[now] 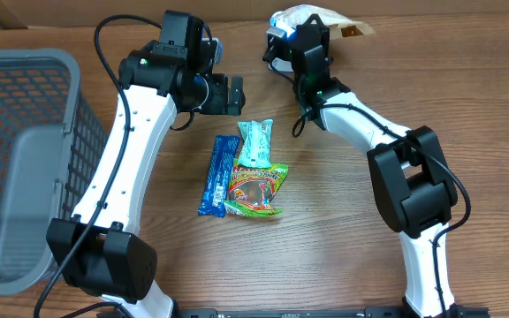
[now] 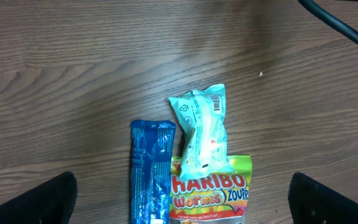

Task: Scan the item barcode
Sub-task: 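Hold the PanTree bag barcode over the white scanner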

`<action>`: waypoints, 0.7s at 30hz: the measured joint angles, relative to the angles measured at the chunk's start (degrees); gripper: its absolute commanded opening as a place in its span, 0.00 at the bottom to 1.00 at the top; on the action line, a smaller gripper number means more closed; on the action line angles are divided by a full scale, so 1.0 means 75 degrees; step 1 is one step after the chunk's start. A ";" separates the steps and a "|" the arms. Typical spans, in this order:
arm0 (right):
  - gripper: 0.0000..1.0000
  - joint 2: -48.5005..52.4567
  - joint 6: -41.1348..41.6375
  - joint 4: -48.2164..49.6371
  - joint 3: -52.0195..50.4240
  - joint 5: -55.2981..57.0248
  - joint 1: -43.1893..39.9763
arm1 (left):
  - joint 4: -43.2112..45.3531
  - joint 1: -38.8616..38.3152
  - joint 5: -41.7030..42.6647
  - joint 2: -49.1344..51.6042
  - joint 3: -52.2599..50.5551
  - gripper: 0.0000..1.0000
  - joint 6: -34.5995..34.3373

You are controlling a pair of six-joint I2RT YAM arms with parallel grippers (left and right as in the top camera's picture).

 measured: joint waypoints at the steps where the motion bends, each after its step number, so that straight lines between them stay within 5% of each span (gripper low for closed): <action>1: 0.04 0.0000 -0.0020 0.0000 0.0000 0.0006 0.0000 | -0.0003 0.0000 0.0000 0.0000 0.0000 1.00 0.0015; 21: 0.04 -0.0023 0.0149 0.0195 0.0000 0.0108 0.0000 | -0.0003 0.0000 0.0000 0.0000 0.0000 1.00 0.0076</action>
